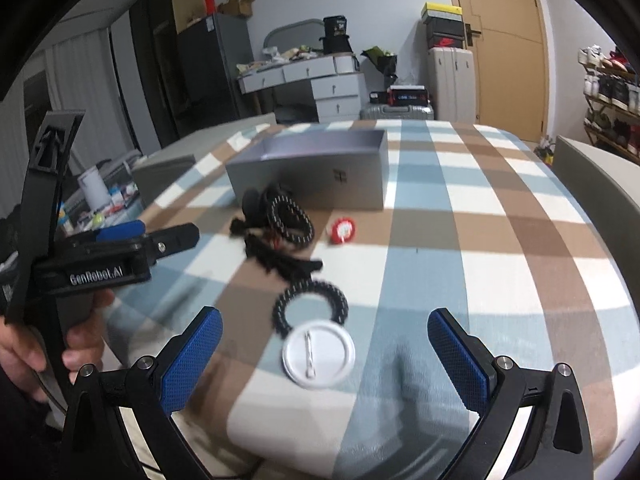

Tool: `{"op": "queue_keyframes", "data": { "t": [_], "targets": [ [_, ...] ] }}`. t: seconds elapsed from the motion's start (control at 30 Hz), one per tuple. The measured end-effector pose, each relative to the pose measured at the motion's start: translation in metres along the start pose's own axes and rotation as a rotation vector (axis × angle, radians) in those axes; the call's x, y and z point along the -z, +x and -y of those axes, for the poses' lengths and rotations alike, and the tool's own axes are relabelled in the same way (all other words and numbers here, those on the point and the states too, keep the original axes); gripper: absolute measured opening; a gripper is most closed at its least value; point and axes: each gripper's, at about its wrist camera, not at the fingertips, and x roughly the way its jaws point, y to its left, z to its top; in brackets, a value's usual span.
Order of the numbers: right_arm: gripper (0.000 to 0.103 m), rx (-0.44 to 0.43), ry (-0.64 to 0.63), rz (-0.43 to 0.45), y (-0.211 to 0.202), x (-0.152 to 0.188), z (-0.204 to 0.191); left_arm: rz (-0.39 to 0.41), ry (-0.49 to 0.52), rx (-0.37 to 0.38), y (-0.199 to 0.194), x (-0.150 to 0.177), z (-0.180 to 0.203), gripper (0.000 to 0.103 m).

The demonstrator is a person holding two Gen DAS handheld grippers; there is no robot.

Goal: Organize jewelry
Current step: 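Move the right gripper over the white round pin badge, then grasp the white pin badge with the right gripper while the left gripper grasps the black beaded bracelet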

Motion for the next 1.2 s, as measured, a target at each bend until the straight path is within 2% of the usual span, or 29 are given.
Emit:
{"op": "queue_keyframes", "data": {
  "t": [0.23, 0.5, 0.73, 0.93, 1.0, 1.07, 1.2],
  "targets": [
    [0.101, 0.008, -0.054, -0.012, 0.005, 0.006, -0.008, -0.026, -0.005, 0.004, 0.0, 0.005, -0.003, 0.102],
    [0.083, 0.027, -0.086, -0.04, 0.013, 0.011, -0.011, -0.041, 0.002, 0.014, 0.002, 0.006, -0.003, 0.102],
    [0.076, 0.042, -0.08, -0.053, 0.016, 0.011, -0.01, -0.047, 0.0, 0.017, 0.003, 0.006, -0.003, 0.102],
    [0.06, 0.084, -0.095, -0.061, 0.018, 0.012, -0.011, -0.054, -0.004, 0.015, 0.003, 0.007, -0.003, 0.102],
    [0.048, 0.093, -0.122, -0.066, 0.018, 0.012, -0.014, -0.055, -0.003, 0.012, 0.003, 0.007, -0.003, 0.102],
    [0.042, 0.083, -0.139, -0.067, 0.017, 0.012, -0.016, -0.055, -0.003, 0.014, 0.003, 0.007, -0.003, 0.102],
    [0.041, 0.09, -0.136, -0.063, 0.016, 0.013, -0.016, -0.058, -0.006, 0.018, 0.003, 0.006, -0.003, 0.102]
  ]
}}
